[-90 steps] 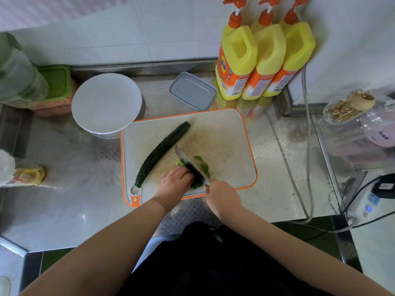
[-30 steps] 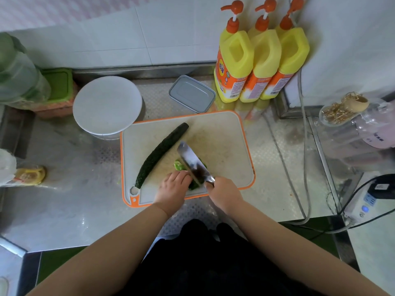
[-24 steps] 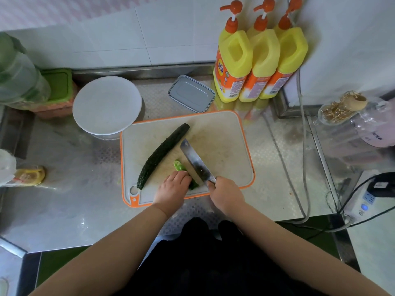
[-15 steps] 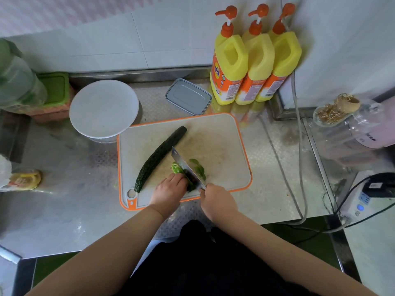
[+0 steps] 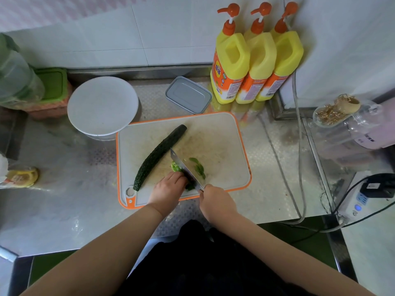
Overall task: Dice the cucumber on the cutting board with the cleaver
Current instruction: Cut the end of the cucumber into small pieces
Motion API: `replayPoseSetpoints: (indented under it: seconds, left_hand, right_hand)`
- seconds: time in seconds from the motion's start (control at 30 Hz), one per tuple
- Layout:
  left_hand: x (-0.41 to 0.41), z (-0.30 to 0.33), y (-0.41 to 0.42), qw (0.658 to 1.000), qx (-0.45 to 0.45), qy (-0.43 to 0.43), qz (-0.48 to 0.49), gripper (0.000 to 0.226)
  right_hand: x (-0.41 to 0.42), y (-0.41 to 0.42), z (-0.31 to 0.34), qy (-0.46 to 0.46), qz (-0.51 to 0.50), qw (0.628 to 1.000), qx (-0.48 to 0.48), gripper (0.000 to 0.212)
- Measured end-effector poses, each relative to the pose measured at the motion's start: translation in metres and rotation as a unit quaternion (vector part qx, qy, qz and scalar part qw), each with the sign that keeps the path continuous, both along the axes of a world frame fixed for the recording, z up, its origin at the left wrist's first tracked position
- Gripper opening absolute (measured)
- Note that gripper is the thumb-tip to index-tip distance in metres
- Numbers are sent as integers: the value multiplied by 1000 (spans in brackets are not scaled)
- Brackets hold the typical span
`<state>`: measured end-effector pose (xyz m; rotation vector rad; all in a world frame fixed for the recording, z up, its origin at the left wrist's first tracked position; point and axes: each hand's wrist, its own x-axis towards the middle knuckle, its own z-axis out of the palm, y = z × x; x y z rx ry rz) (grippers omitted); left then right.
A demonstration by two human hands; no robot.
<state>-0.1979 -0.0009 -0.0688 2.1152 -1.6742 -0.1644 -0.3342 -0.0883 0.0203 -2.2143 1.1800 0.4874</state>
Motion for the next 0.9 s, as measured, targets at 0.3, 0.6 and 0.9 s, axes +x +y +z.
replayPoseSetpoints:
  seconds: [0.3,0.6,0.9]
  left_hand:
    - [3,-4,0,1000,-3,8,-8,34]
    - [6,-9,2,1000,7,11,-24,29]
    - [4,-5,14,1000,13,19,-19,38]
  right_hand:
    - [12,-6,0,27,37,999,28,24]
    - [13,-1,-17,15,-9,1000,22,32]
    - [12,-12,-18,-11,-34,998,44,39]
